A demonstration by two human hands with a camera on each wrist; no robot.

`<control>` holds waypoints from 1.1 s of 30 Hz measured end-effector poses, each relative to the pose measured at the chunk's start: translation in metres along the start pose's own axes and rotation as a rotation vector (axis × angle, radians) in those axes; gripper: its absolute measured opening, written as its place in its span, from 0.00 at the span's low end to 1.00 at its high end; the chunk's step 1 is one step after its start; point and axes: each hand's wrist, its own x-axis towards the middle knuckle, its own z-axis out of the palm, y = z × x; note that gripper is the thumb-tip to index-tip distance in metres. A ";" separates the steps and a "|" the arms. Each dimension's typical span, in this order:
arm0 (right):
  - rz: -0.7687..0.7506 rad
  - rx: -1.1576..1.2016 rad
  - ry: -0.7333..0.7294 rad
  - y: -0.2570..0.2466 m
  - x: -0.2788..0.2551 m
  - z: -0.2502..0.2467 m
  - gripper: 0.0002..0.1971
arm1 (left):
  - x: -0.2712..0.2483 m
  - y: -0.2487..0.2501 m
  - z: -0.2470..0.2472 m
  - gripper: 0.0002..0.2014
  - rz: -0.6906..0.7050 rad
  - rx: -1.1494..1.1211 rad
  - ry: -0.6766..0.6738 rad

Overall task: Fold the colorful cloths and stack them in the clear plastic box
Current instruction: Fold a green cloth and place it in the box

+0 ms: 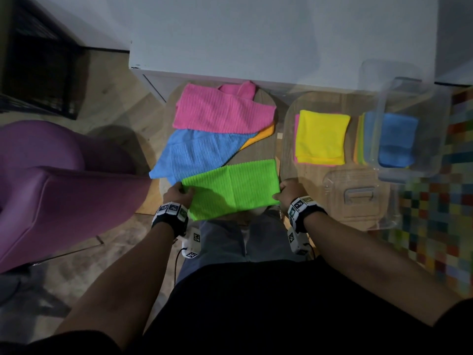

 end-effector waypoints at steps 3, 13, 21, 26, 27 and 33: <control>-0.042 -0.089 -0.027 -0.003 0.000 0.001 0.12 | 0.004 0.000 -0.001 0.15 -0.005 -0.035 0.075; -0.100 -0.132 0.318 -0.035 -0.002 0.004 0.17 | 0.005 0.003 -0.004 0.23 0.179 -0.049 0.331; -0.221 -0.173 0.110 -0.060 0.013 0.029 0.33 | 0.014 0.016 0.013 0.17 0.472 0.250 0.021; -0.017 -0.038 0.144 -0.055 0.028 0.006 0.30 | 0.020 0.015 0.002 0.14 0.239 -0.001 0.153; -0.026 -0.033 0.175 -0.054 0.031 0.003 0.28 | 0.018 0.015 -0.001 0.14 0.213 -0.004 0.179; -0.077 0.064 0.287 -0.053 0.039 -0.001 0.21 | 0.024 -0.004 -0.009 0.19 0.219 0.142 0.157</control>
